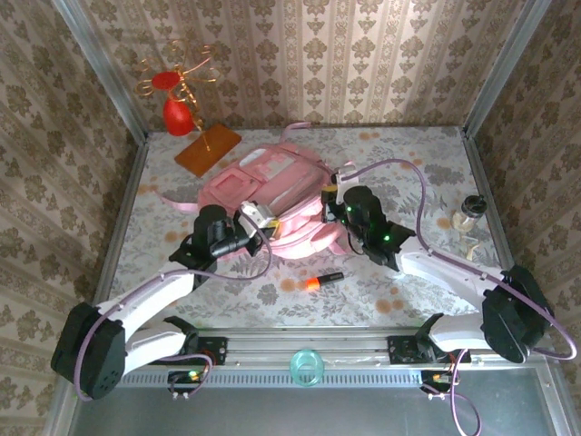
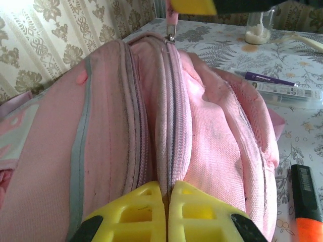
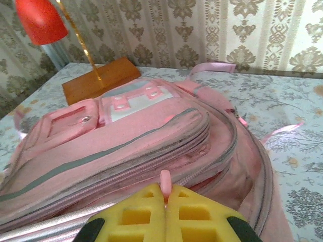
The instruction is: Pack books, pencil case, and school supplies into a backpack
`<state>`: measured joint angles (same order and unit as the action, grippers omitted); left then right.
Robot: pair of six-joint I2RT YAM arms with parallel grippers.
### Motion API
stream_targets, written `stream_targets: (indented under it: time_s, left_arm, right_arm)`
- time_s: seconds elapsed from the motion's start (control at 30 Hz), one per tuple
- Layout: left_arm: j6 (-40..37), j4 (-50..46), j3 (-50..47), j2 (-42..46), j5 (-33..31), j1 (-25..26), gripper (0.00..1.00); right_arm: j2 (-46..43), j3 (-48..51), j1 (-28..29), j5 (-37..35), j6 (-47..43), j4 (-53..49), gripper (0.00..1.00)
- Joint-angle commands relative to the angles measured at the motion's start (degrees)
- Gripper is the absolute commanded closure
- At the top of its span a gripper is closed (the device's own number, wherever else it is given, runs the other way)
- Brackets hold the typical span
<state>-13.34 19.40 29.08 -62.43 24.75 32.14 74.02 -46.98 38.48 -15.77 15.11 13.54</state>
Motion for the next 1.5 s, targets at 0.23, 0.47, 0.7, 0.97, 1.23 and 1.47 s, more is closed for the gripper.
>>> stream_targets:
  time_s: [0.23,0.47,0.7,0.97,1.23,1.47]
  left_arm:
    - [1.86,3.79,3.47,-3.49,2.29,0.84,1.00]
    - [1.34,3.88,7.52,-7.17,4.70,1.61,1.00]
    - [0.36,1.97,5.92,-4.51,4.75,1.41,1.00]
    - [-1.77,-0.85,4.70,-1.21,8.74,-0.71,1.00]
    - [-1.81,-1.13,4.67,-0.84,8.56,-0.94,1.00]
    - [-1.52,-1.18,4.58,-0.58,8.05,-0.94,1.00]
  right_arm:
    - [-12.62,1.63,2.51,-3.75,-2.20,4.05,1.00]
    - [-16.23,1.65,3.11,-5.60,-5.19,1.07,1.00]
    - [-6.80,-5.40,-5.23,14.52,-3.03,-14.24,0.73]
    - [2.80,-8.32,-11.81,34.79,-12.81,-22.79,0.48]
    - [7.38,-8.74,-15.34,40.36,-14.05,-22.97,0.49]
    - [10.73,-10.28,-16.67,40.86,-14.86,-22.81,0.50]
